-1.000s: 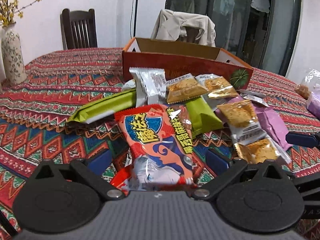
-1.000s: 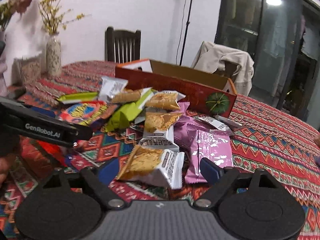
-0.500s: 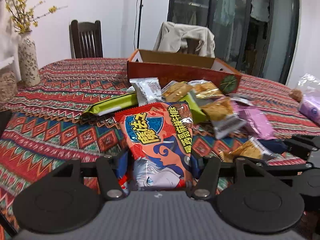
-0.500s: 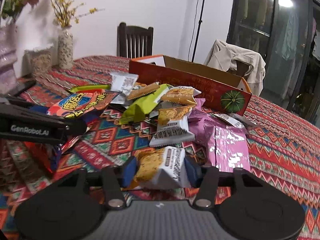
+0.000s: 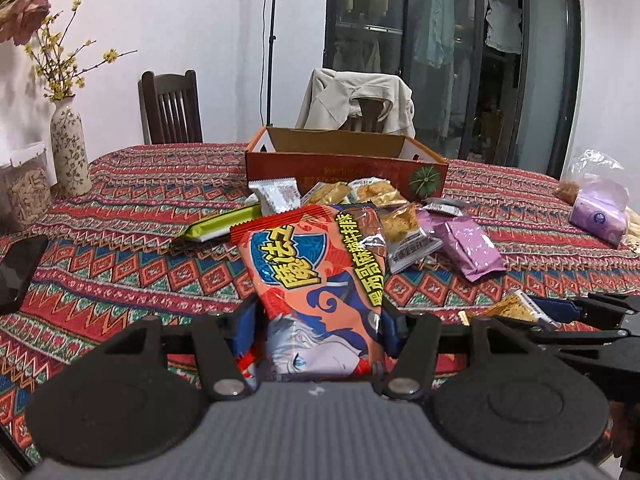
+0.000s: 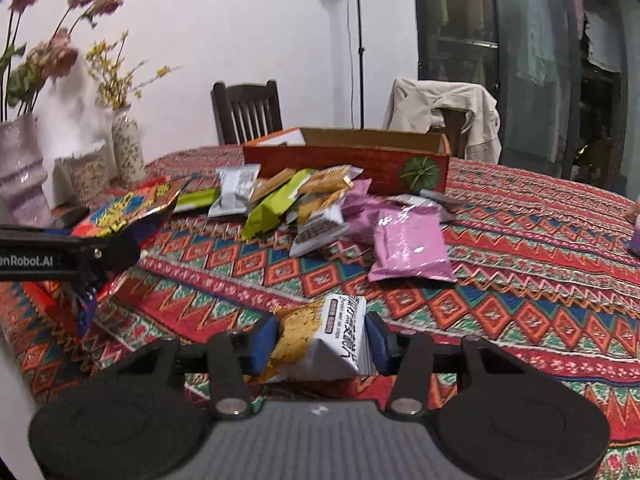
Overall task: Organize snacks
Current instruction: 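Carry both snacks into the orange box and open both grippers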
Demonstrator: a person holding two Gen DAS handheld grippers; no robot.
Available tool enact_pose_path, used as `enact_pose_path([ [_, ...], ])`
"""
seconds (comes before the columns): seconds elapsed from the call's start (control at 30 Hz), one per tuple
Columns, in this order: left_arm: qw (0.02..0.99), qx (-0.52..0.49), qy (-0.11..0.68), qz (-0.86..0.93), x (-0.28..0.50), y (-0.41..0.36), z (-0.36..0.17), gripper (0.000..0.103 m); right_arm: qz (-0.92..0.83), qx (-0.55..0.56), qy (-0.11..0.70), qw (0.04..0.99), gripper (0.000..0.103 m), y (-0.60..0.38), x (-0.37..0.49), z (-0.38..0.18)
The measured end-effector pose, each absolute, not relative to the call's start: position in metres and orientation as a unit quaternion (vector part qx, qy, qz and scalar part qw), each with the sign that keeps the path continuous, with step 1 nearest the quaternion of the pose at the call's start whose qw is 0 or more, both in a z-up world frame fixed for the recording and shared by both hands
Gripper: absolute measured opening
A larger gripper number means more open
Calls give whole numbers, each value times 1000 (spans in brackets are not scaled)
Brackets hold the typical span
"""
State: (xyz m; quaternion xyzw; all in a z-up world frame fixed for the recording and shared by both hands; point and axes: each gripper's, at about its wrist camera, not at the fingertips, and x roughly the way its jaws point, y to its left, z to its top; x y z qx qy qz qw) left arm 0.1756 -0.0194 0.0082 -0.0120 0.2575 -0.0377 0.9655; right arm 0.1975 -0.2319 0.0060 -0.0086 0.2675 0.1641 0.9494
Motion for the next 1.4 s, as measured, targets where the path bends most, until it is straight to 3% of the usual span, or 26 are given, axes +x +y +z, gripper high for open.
enact_pose_path([
  [0.33, 968, 8, 241, -65, 264, -4, 62, 59, 194, 37, 231, 953, 47, -263, 243, 49],
  [0.63, 956, 30, 284, -61, 472, 1, 102, 59, 206, 32, 190, 960, 47, -280, 393, 124],
  [0.87, 932, 63, 356, -30, 627, 1, 56, 60, 164, 26, 281, 945, 47, -259, 592, 115],
  [1.03, 921, 95, 376, -35, 672, 1, 31, 62, 110, 1, 343, 933, 48, -231, 691, 72],
  [1.2, 920, 115, 374, -42, 675, -4, 13, 69, 55, -50, 363, 929, 54, -212, 728, 44],
  [1.33, 916, 122, 379, -54, 674, -7, 5, 72, 46, -33, 373, 926, 80, -218, 730, 43],
  [1.4, 914, 117, 384, -51, 672, -7, 4, 72, 45, -14, 370, 928, 82, -225, 728, 43],
])
